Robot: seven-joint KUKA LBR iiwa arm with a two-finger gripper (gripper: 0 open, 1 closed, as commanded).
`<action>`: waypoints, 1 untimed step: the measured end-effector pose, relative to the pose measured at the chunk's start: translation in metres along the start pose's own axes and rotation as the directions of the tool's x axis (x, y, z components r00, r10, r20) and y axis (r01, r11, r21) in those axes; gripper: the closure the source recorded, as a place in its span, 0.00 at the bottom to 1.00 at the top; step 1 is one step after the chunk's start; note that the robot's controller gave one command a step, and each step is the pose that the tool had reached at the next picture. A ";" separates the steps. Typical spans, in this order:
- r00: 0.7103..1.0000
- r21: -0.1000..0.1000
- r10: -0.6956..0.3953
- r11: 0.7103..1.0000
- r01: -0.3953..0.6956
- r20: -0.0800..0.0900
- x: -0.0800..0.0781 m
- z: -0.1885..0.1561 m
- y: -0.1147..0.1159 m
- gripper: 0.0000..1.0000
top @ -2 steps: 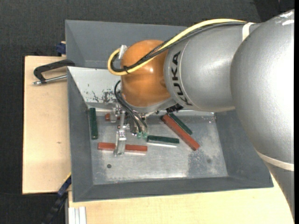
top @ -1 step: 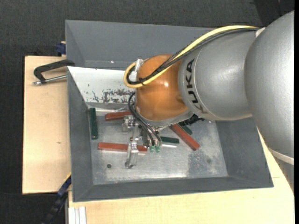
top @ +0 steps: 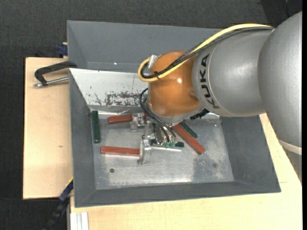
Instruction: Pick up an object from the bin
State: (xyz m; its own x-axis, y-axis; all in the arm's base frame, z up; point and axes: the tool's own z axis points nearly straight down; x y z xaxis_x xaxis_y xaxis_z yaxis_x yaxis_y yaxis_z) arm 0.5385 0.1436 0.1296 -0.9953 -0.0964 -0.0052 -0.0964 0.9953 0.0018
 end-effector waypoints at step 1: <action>0.995 0.001 0.097 0.995 -0.097 -0.004 -0.009 0.059 -0.022 0.00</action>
Offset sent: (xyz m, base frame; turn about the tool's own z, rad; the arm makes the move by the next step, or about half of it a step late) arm -0.0046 0.0249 -0.0596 -0.0687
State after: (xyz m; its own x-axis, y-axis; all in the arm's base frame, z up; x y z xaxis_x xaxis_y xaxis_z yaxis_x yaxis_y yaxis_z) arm 0.5500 0.1231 0.0707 -1.0000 0.0009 -0.0006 0.0009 1.0000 0.0013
